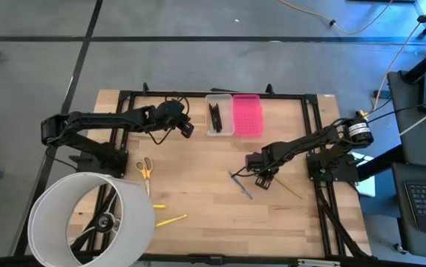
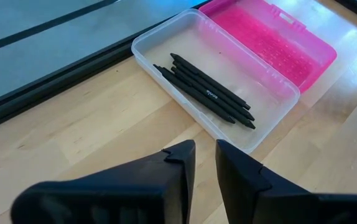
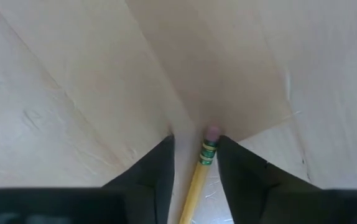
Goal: Pick & place school supplies into a supply box
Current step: Put the yellow pencil into the transparent supply box
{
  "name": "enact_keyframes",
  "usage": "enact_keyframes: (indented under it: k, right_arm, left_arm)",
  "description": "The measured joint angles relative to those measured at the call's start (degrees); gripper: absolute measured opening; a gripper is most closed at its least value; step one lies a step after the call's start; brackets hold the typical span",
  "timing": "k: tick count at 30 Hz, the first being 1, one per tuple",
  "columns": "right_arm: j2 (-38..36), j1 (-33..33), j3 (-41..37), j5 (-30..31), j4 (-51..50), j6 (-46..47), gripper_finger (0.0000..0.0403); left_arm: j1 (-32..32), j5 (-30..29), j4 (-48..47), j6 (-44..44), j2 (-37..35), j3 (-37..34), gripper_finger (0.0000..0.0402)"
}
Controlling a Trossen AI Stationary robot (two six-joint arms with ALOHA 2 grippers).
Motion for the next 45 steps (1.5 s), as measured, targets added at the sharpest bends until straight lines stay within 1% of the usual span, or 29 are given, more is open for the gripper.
enact_keyframes:
  k: [5,10,14,34,37,45]
  right_arm:
    - [0.0,0.01,0.0,-0.21,0.27,-0.05,0.0088]
    - [0.0,0.0,0.0,-0.22,0.6,-0.09,0.0068]
    - [0.02,0.0,0.0,-0.19,1.04,-0.1,0.0064]
    - [0.04,0.0,-0.02,-0.02,1.19,-0.29,0.0068]
    - [0.04,0.0,-0.02,0.04,1.24,-0.31,0.006]
    - [0.02,-0.04,0.02,0.34,1.87,-0.31,0.0021]
  left_arm:
    - [-0.02,0.0,-0.01,0.0,0.0,0.0,0.0058]
    - [-0.02,0.0,0.0,-0.02,0.0,0.0,0.0057]
    - [0.0,0.0,0.0,-0.02,0.0,0.0,0.0057]
    - [-0.02,0.0,-0.02,0.0,0.0,0.0,0.0056]
    - [0.0,0.0,-0.02,0.0,0.0,0.0,0.0057]
    - [-0.01,0.0,-0.02,0.0,0.0,0.0,0.0057]
